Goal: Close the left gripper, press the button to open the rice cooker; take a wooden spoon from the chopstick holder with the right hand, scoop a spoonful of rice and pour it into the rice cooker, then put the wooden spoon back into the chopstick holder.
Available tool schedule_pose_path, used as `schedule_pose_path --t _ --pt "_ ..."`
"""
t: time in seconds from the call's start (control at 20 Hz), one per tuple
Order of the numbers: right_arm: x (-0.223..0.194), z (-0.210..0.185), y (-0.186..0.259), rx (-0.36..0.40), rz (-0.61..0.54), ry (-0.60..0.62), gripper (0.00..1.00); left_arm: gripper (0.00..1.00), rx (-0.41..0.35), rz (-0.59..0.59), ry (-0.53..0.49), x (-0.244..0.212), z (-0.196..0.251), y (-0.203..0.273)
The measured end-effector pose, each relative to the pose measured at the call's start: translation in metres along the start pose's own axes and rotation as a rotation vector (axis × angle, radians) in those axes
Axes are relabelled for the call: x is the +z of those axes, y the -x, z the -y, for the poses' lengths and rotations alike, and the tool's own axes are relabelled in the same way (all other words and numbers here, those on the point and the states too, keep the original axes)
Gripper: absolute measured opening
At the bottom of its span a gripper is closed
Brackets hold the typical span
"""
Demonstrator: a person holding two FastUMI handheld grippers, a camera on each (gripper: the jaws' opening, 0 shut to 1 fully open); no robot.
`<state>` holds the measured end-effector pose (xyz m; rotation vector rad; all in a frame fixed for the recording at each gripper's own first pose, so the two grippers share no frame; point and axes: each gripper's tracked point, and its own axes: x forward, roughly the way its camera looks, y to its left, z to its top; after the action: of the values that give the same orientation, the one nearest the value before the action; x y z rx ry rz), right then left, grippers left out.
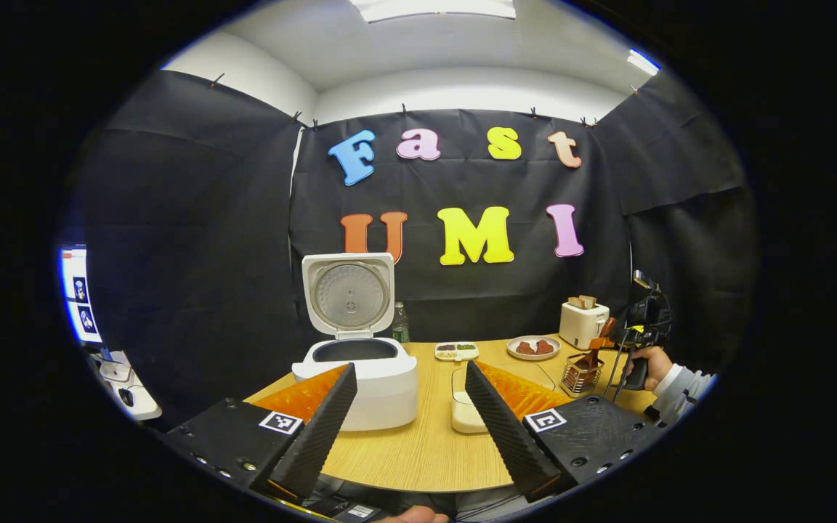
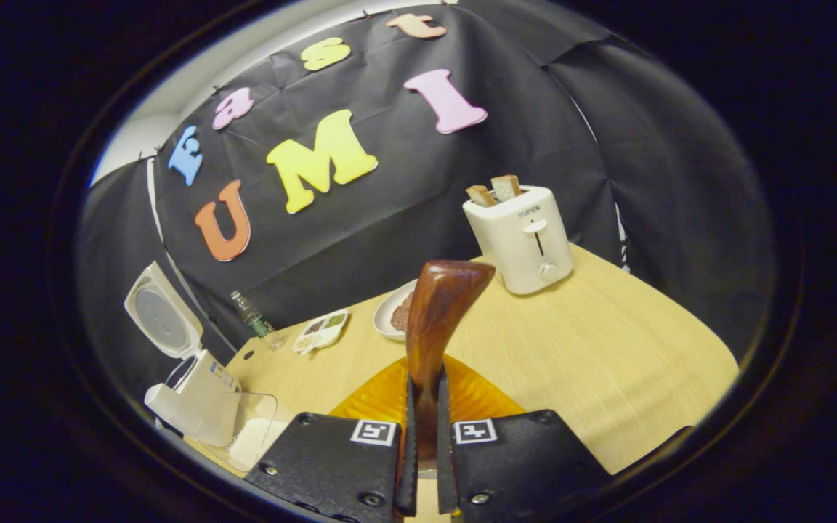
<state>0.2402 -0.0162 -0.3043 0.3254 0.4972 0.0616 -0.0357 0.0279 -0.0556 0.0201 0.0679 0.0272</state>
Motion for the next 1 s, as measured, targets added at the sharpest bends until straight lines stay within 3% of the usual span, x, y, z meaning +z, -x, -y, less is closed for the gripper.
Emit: schedule_pose_path --t 0.3,0.5,0.7,1.0 --pt "0.042 -0.033 0.035 -0.005 0.138 0.164 0.16 0.96 -0.018 0.004 0.025 -0.003 -0.007 0.011" --pt "0.058 -0.076 0.058 0.014 0.202 0.279 0.16 0.96 -0.018 0.007 0.023 -0.003 -0.011 0.012" --pt "0.052 -0.13 0.074 0.066 0.232 0.38 0.16 0.96 -0.01 0.007 0.025 -0.008 -0.019 0.015" --pt "0.012 -0.207 0.073 0.173 0.214 0.389 0.16 0.95 0.006 0.005 0.055 -0.011 -0.033 0.021"
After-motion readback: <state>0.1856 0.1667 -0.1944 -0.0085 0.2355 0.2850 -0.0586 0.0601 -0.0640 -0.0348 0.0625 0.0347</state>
